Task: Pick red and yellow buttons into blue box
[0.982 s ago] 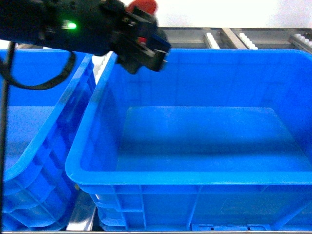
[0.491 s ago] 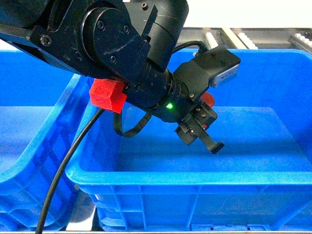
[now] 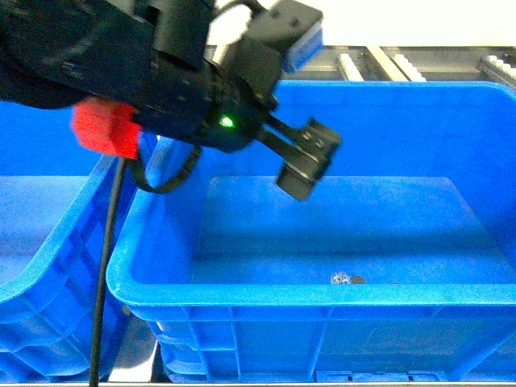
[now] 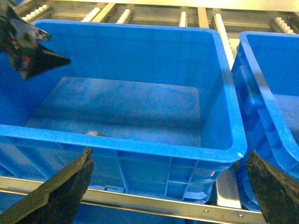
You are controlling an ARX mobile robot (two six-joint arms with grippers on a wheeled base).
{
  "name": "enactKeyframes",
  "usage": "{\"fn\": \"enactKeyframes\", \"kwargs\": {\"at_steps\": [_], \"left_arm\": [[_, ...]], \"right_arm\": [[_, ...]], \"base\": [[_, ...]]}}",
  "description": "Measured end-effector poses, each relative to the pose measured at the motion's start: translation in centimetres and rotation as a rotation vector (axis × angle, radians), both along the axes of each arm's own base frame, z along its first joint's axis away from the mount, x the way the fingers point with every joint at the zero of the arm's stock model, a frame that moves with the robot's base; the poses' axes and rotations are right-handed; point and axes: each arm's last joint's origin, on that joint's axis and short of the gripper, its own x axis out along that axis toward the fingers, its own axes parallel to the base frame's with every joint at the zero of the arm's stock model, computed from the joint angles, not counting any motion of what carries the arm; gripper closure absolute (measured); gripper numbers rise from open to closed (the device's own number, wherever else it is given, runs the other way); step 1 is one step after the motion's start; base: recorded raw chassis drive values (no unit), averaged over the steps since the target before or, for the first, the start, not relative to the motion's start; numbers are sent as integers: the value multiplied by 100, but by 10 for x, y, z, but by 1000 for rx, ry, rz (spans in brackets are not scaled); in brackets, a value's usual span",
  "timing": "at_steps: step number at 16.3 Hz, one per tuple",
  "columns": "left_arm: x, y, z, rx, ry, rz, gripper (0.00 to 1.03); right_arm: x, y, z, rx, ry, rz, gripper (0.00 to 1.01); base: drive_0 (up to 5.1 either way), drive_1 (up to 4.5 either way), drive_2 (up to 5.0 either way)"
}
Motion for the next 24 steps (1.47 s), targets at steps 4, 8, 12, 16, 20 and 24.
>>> {"fn": "enactKeyframes", "kwargs": {"at_steps": [4, 8, 12, 16, 20, 24], "left_arm": [[-35, 56, 23, -92, -164, 190, 5], [-81, 90, 25, -278, -286, 478, 5], [-124, 99, 10, -320, -223, 568, 5], [-194, 103, -3, -288, -180, 623, 5], [-219, 105, 6, -311, -207, 647, 5], [-232, 129, -6, -387, -352, 606, 45]], "right_arm": [[0, 0, 0, 0, 0, 0, 3], [0, 0, 0, 0, 0, 0, 3], [0, 0, 0, 0, 0, 0, 3], [0, 0, 0, 0, 0, 0, 3], [0, 0, 0, 0, 0, 0, 3], [0, 9, -3, -13, -164, -105, 29]], "base": [[0, 0, 0], [0, 0, 0], [0, 0, 0], [0, 0, 0], [0, 0, 0], [0, 0, 0]]}}
